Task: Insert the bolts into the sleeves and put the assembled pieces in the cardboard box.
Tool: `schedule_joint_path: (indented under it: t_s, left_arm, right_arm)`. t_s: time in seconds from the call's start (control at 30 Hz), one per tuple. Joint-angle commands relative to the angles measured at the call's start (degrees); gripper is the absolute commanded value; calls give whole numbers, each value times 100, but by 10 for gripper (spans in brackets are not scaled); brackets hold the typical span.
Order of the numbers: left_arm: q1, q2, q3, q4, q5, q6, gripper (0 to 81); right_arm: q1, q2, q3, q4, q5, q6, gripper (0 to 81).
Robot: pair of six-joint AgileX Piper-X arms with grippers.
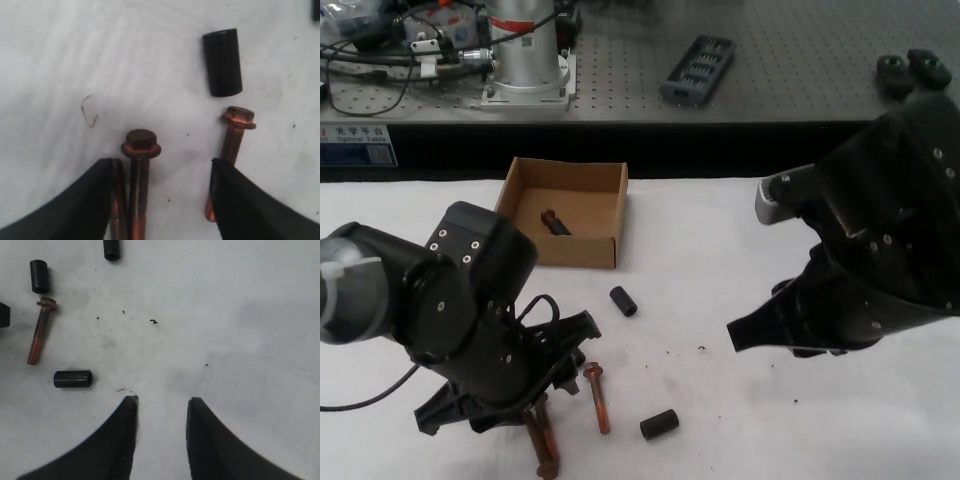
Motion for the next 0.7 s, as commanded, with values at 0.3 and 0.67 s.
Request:
schedule_joint_path:
  t_s: [0.3, 0.67]
  left_arm:
    - [11, 106, -83, -69, 46, 91, 423]
    - [-101, 130, -83, -38, 137, 310, 418]
  right_arm:
    - [-28, -83, 3, -341, 7, 86, 251]
    - [-28, -83, 3, -364, 7, 86, 251]
